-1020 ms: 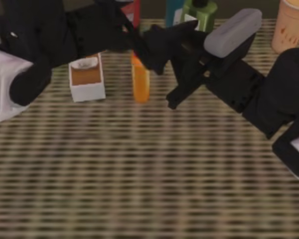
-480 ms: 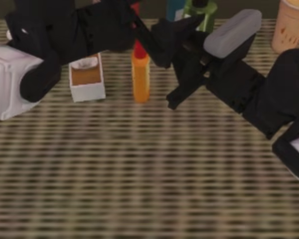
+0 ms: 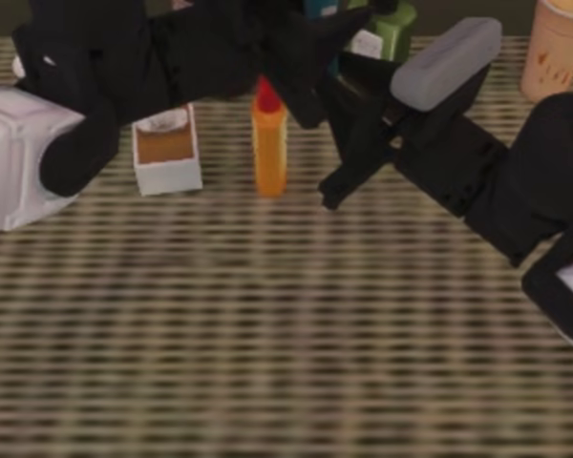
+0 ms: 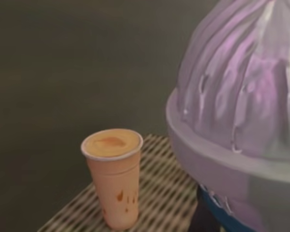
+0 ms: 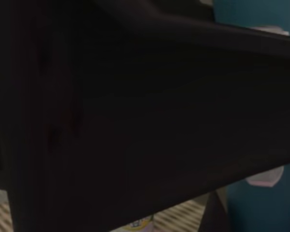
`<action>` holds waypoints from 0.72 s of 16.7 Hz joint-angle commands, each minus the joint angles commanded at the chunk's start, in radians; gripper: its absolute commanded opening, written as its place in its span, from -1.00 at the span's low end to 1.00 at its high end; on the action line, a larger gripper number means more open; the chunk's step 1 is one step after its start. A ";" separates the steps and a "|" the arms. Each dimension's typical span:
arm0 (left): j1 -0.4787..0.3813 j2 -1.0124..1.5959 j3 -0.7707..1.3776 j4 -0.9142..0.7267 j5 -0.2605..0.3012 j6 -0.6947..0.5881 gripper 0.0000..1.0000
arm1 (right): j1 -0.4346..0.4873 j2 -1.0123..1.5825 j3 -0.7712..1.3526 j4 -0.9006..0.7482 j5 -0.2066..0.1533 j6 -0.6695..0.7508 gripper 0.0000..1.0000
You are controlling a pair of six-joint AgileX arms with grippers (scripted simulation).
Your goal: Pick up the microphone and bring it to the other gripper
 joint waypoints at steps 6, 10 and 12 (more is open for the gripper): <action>0.000 0.000 0.000 0.000 0.000 0.000 -1.00 | 0.000 0.000 0.000 0.000 0.000 0.000 -1.00; 0.000 0.000 0.000 0.000 0.000 0.000 -1.00 | 0.000 0.000 0.000 0.000 0.000 0.000 -1.00; 0.000 0.000 0.000 0.000 0.000 0.000 -1.00 | 0.000 0.000 0.000 0.000 0.000 0.000 -0.85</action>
